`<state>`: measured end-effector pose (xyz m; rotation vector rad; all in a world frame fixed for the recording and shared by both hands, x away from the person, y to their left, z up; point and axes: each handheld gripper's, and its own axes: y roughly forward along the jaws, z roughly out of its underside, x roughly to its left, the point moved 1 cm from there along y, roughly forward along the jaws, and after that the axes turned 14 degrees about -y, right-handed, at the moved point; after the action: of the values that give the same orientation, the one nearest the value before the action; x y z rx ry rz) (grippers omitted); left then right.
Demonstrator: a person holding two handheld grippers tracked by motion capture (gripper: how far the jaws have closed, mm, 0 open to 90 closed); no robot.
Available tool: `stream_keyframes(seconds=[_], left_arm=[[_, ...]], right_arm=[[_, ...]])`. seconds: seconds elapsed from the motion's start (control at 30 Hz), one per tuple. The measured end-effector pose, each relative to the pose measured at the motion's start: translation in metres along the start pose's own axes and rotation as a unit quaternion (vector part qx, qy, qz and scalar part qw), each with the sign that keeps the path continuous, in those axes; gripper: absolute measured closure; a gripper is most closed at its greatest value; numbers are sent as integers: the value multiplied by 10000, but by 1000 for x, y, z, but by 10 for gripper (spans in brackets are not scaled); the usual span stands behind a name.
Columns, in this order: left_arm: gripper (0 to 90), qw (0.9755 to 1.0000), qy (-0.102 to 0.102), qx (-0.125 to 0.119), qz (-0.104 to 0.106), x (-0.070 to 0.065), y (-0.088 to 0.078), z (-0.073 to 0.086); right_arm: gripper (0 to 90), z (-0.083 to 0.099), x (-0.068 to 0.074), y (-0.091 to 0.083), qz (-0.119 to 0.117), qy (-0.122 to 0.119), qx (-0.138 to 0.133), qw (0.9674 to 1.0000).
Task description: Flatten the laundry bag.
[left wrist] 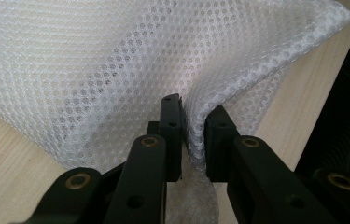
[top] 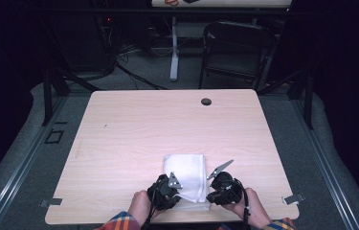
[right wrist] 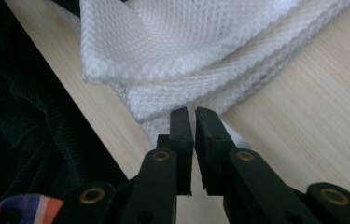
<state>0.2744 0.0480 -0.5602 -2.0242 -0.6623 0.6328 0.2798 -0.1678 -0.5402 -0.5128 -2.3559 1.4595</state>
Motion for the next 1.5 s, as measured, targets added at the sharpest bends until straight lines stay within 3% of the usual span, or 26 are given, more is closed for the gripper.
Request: stream_keyframes(seconds=[0.1, 0.2, 0.27, 0.37, 0.4, 0.53, 0.67, 0.83, 1.03, 1.2, 1.27, 1.5], left_arm=[[749, 10000, 75, 38, 39, 0, 0, -1], [541, 9997, 168, 93, 171, -3, 0, -2], [484, 9996, 195, 77, 192, -5, 0, -2], [440, 9995, 277, 91, 144, -9, 2, -2], [437, 9995, 297, 68, 130, -10, 2, -3], [436, 9994, 344, 43, 64, -13, 4, -4], [472, 9991, 423, 47, -19, -16, 6, -5], [604, 9990, 417, -40, -165, -17, 8, -5], [805, 9993, 280, -180, -159, -11, 4, -6], [830, 9993, 230, -229, -166, -9, 1, -6], [831, 9994, 173, -264, -157, -7, -1, -7], [828, 9990, 61, -415, -147, -5, -9, -9]], right_arm=[[886, -3, 0, 2, -7, -30, -27, 10000], [900, -8, 0, 6, -45, -21, -95, 9999], [900, -10, 0, 8, -77, -19, -131, 9999], [900, -12, 0, 8, -103, -34, -201, 9997], [900, -13, 0, 6, -206, 92, -335, 9992], [900, -13, -1, 4, -244, 171, -447, 9986], [900, -15, 0, 4, -245, 192, -543, 9980], [900, -16, 0, 5, -242, 148, -565, 9980], [900, -13, -1, 10, -4, 17, -277, 9996], [900, -12, 0, 19, 14, 10, -110, 9999], [900, -11, 1, 21, -7, 101, -205, 9997], [900, -9, 0, 27, 46, 16, 2, 10000]])
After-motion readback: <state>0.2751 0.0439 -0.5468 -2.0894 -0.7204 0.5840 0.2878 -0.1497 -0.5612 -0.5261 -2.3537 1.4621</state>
